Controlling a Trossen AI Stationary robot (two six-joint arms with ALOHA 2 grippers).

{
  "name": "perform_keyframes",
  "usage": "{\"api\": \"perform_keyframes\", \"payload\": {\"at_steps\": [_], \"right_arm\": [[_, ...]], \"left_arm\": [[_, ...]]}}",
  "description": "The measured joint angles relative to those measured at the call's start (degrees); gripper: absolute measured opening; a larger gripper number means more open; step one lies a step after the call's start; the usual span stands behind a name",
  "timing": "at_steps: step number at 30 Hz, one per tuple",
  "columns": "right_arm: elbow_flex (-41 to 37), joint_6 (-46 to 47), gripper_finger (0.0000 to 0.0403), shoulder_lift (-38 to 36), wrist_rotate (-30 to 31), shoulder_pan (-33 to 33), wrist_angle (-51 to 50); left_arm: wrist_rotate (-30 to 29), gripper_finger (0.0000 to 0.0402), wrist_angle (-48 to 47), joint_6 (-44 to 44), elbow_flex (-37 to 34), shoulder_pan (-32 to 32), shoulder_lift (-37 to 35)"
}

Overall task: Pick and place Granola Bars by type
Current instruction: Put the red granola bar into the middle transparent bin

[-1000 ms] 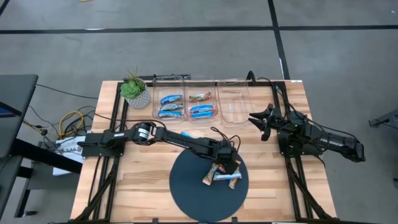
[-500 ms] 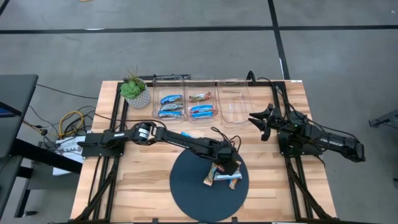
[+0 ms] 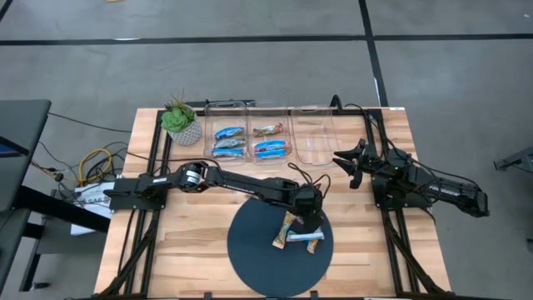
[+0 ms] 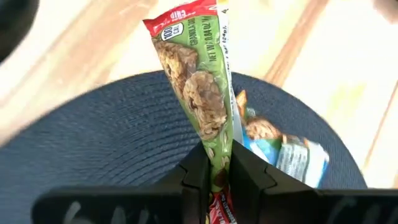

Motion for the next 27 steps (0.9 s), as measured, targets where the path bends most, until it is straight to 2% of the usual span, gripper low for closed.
{"api": "perform_keyframes", "payload": {"at_steps": [9,17,27], "right_arm": [[0.0,0.0,0.0123,0.0,0.0,0.0,0.0],[0.0,0.0,0.0123,0.0,0.0,0.0,0.0],[0.0,0.0,0.0123,0.0,0.0,0.0,0.0]], "left_arm": [[-2.9,0.0038,-13.7,11.2,10.3,0.2,-0.1],[-3.9,0.0038,-20.4,15.2,10.1,0.4,-3.2],[-8.4,0.0038,-27.3,18.3,10.1,1.9,-5.8]]}}
